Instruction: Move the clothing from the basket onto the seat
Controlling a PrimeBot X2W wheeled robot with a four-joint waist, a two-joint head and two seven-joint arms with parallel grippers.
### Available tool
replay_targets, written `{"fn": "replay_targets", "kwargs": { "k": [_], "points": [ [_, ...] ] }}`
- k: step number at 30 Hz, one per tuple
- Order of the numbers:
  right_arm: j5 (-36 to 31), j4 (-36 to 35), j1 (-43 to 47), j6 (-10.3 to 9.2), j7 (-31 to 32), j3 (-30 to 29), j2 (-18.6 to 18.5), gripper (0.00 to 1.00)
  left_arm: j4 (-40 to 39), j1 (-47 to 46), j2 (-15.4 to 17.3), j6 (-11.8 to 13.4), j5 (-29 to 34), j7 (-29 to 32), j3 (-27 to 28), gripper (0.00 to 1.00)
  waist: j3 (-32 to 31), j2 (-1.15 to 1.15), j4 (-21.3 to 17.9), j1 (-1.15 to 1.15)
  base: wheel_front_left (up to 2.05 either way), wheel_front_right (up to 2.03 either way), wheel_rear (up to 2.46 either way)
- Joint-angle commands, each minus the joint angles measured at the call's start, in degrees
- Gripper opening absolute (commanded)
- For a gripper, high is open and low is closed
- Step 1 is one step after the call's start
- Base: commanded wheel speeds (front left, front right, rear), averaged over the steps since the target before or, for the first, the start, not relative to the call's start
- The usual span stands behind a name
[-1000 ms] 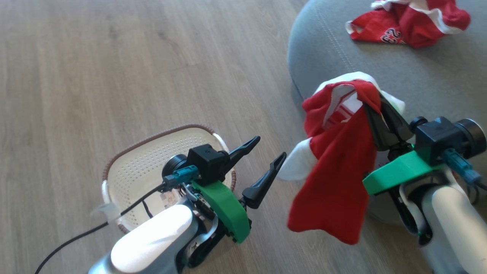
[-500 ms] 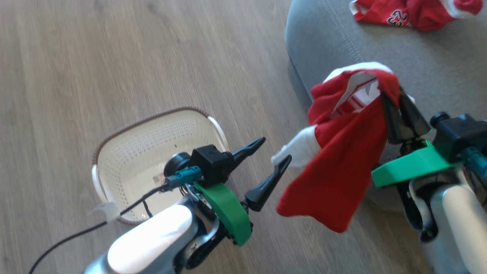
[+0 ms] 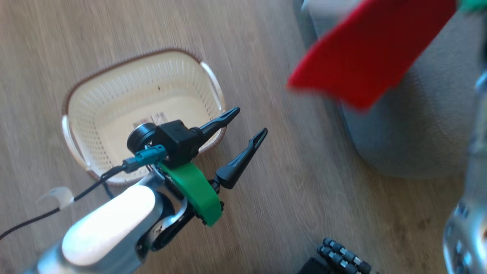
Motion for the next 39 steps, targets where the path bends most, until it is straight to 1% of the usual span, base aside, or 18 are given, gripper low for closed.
{"fn": "replay_targets", "kwargs": {
  "k": [1, 5, 9, 14, 19, 22, 25, 30, 33, 37, 39],
  "points": [
    [0.00, -1.84, -2.43, 0.40, 0.55, -0.54, 0.20, 0.00, -2.37, -1.98, 1.20, -0.25, 0.17, 0.00, 2.25, 1.00, 3.30, 0.00, 1.06, -0.02, 0.00, 0.00, 0.00],
    [-2.37, 1.12, -14.71, 0.40, 4.63, -8.67, 0.12, 0.00, -4.54, -2.39, 2.74, -0.63, 0.03, -0.05, 2.99, 1.00, 6.91, 0.00, 2.90, -0.02, 0.00, 0.00, 0.00],
    [-7.41, 4.54, -26.52, 0.40, 8.95, -16.25, -0.32, 0.00, -6.21, -2.28, 4.22, -1.42, -0.46, -0.33, 3.49, 1.00, 9.62, 0.00, 4.50, -0.02, 0.00, 0.00, 0.00],
    [-16.28, 5.00, -38.30, 0.40, 14.86, -22.29, -4.79, 0.00, -8.08, -1.68, 5.21, -2.32, -0.79, -1.23, 3.55, 1.00, 12.42, 0.00, 7.06, -0.02, 0.00, 0.00, 0.00],
    [-20.91, 1.99, -43.96, 0.40, 19.69, -25.25, -8.05, 0.00, -10.57, -1.42, 7.03, -2.10, -0.99, -1.50, 4.53, 1.00, 17.54, 0.00, 7.93, -0.02, 0.00, 0.00, 0.00],
    [-22.76, 0.11, -43.85, 0.40, 21.22, -27.37, -9.88, 0.00, -11.33, -1.12, 8.77, -2.20, -1.03, -1.49, 5.06, 1.00, 19.87, 0.00, 7.87, -0.02, 0.00, 0.00, 0.00],
    [-23.48, -1.01, -39.69, 0.40, 21.97, -30.41, -9.81, 0.00, -11.98, -0.81, 9.87, -2.21, -1.23, -1.62, 5.49, 1.00, 22.04, 0.00, 7.94, -0.02, 0.00, 0.00, 0.00],
    [-23.39, -1.23, -27.81, 0.40, 19.35, -35.41, -6.25, 0.00, -12.25, 0.08, 10.67, -1.80, -1.31, -1.79, 5.49, 1.00, 23.37, 0.00, 7.90, -0.02, 0.00, 0.00, 0.00],
    [-23.81, -0.62, -22.68, 0.40, 16.67, -38.23, -4.24, 0.00, -12.24, 0.95, 11.36, -1.09, -1.43, -1.96, 5.71, 1.00, 23.05, 0.00, 7.65, -0.02, 0.00, 0.00, 0.00],
    [-26.24, 1.29, -17.48, 0.40, 14.13, -40.81, -2.85, 0.00, -12.51, 2.34, 12.50, -0.20, -1.80, -2.10, 6.00, 1.00, 22.16, 0.00, 7.11, -0.02, 0.00, 0.00, 0.00],
    [-28.69, 2.75, -14.79, 0.40, 13.06, -42.72, -2.28, 0.00, -12.91, 3.01, 12.92, 0.26, -1.88, -1.99, 5.88, 1.00, 21.55, 0.00, 7.02, -0.02, 0.00, 0.00, 0.00]
  ]
}}
